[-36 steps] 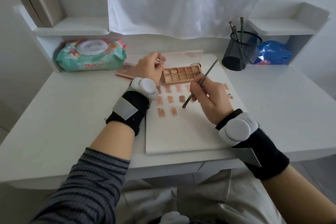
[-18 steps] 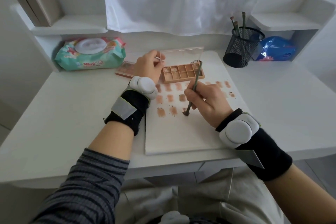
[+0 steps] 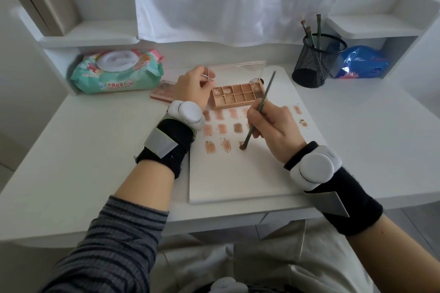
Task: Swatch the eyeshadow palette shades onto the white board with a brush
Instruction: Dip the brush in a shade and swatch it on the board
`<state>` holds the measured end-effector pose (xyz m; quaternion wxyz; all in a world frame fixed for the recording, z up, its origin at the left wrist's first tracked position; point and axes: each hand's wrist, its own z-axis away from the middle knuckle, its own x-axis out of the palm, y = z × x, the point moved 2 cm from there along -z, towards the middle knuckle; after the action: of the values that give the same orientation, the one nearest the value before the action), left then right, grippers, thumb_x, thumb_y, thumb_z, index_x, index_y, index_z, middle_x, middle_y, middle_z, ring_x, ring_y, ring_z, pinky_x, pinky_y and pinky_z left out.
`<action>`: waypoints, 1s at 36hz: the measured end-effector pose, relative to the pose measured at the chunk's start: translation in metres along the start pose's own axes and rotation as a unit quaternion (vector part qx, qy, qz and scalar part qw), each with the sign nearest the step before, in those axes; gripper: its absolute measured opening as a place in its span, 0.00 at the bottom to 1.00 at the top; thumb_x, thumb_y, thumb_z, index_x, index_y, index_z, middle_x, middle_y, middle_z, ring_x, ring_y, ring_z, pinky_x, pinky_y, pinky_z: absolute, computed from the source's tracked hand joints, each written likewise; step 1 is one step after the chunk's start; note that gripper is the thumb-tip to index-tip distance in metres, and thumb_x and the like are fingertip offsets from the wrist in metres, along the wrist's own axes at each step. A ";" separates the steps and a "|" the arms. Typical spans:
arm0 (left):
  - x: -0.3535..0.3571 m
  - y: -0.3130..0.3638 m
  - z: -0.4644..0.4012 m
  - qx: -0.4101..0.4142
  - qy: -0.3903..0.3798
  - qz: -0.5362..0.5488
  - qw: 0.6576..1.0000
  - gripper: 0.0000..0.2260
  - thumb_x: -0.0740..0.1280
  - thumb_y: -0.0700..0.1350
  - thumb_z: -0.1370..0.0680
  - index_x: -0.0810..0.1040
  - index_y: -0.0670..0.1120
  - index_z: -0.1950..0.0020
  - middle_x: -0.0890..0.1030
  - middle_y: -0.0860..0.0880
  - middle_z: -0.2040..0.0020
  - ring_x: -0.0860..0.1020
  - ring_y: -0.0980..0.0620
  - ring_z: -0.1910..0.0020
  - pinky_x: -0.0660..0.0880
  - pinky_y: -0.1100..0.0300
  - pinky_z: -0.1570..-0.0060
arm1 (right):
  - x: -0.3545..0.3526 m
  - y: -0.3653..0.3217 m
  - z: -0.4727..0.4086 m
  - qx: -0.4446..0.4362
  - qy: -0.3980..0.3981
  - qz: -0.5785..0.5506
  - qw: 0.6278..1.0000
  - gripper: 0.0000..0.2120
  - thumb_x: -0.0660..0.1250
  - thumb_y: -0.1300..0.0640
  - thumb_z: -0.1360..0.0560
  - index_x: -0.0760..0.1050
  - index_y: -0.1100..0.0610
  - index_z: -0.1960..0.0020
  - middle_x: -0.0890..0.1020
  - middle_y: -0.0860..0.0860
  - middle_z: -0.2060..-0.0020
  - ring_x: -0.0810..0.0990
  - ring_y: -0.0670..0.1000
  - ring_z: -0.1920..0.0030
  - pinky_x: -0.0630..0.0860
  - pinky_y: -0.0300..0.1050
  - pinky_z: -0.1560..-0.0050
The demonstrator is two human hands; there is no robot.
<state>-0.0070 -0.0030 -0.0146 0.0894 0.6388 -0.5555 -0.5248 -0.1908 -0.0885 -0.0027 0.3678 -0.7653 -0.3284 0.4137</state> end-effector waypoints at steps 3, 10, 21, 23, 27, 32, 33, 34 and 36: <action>0.000 0.001 0.001 0.002 0.001 -0.001 1.000 0.04 0.66 0.39 0.25 0.78 0.43 0.52 0.83 0.49 0.53 0.81 0.51 0.53 0.76 0.57 0.52 | -0.001 0.000 0.000 0.006 0.007 -0.012 1.000 0.11 0.56 0.55 0.24 0.68 0.54 0.64 0.73 0.53 0.70 0.72 0.46 0.70 0.70 0.39 0.65; -0.001 0.002 0.001 0.001 0.002 -0.007 1.000 0.04 0.66 0.39 0.25 0.79 0.43 0.51 0.83 0.49 0.53 0.81 0.50 0.54 0.76 0.54 0.52 | -0.001 0.002 -0.001 0.015 0.012 -0.019 1.000 0.10 0.56 0.55 0.24 0.68 0.53 0.63 0.73 0.53 0.70 0.72 0.47 0.70 0.69 0.37 0.65; -0.001 0.003 0.002 -0.004 0.000 -0.003 1.000 0.04 0.66 0.39 0.25 0.79 0.43 0.51 0.83 0.49 0.53 0.81 0.51 0.53 0.77 0.55 0.52 | -0.001 0.002 0.000 0.016 0.002 -0.020 1.000 0.11 0.56 0.54 0.24 0.69 0.55 0.63 0.74 0.59 0.69 0.73 0.48 0.70 0.68 0.35 0.66; -0.001 0.002 0.002 -0.004 -0.002 -0.002 1.000 0.04 0.66 0.39 0.25 0.79 0.43 0.51 0.84 0.49 0.53 0.81 0.51 0.53 0.77 0.55 0.52 | -0.001 0.002 0.000 0.012 0.011 -0.028 0.999 0.10 0.57 0.55 0.24 0.69 0.55 0.63 0.73 0.57 0.70 0.72 0.47 0.70 0.69 0.35 0.66; 0.000 0.001 0.001 -0.003 -0.001 -0.001 1.000 0.04 0.66 0.39 0.25 0.79 0.43 0.52 0.84 0.48 0.53 0.81 0.50 0.53 0.76 0.54 0.52 | -0.003 0.000 0.000 -0.011 0.051 -0.042 0.998 0.10 0.57 0.49 0.25 0.69 0.52 0.62 0.74 0.52 0.71 0.73 0.45 0.71 0.68 0.33 0.67; 0.001 0.000 0.000 0.000 -0.003 -0.001 1.000 0.04 0.66 0.40 0.25 0.78 0.43 0.51 0.83 0.49 0.52 0.81 0.50 0.52 0.77 0.52 0.51 | 0.001 0.003 0.000 0.004 0.004 -0.025 1.000 0.11 0.57 0.52 0.23 0.69 0.56 0.63 0.74 0.49 0.71 0.74 0.43 0.71 0.69 0.33 0.66; 0.001 -0.001 0.000 0.000 -0.004 -0.002 1.000 0.04 0.66 0.40 0.25 0.78 0.43 0.51 0.83 0.49 0.52 0.81 0.50 0.52 0.77 0.52 0.51 | 0.001 0.004 0.001 0.002 0.007 -0.026 1.000 0.12 0.57 0.51 0.23 0.69 0.56 0.62 0.74 0.50 0.71 0.73 0.43 0.71 0.69 0.34 0.66; 0.001 -0.001 0.000 -0.001 -0.005 -0.002 1.000 0.04 0.66 0.40 0.25 0.78 0.43 0.51 0.83 0.49 0.52 0.81 0.50 0.52 0.77 0.52 0.51 | 0.001 0.004 0.001 0.000 0.014 -0.030 0.999 0.12 0.57 0.49 0.24 0.69 0.55 0.62 0.74 0.52 0.70 0.73 0.44 0.71 0.69 0.35 0.66; 0.001 -0.001 0.000 -0.002 -0.004 0.000 1.000 0.04 0.66 0.40 0.25 0.78 0.44 0.51 0.83 0.49 0.52 0.81 0.50 0.52 0.77 0.52 0.51 | 0.000 0.003 0.000 0.000 0.020 -0.034 0.999 0.13 0.57 0.48 0.25 0.69 0.55 0.62 0.74 0.54 0.70 0.73 0.45 0.71 0.69 0.35 0.66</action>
<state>-0.0061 -0.0031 -0.0160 0.0882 0.6364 -0.5545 -0.5289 -0.1905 -0.0901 -0.0057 0.3887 -0.7618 -0.3465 0.3854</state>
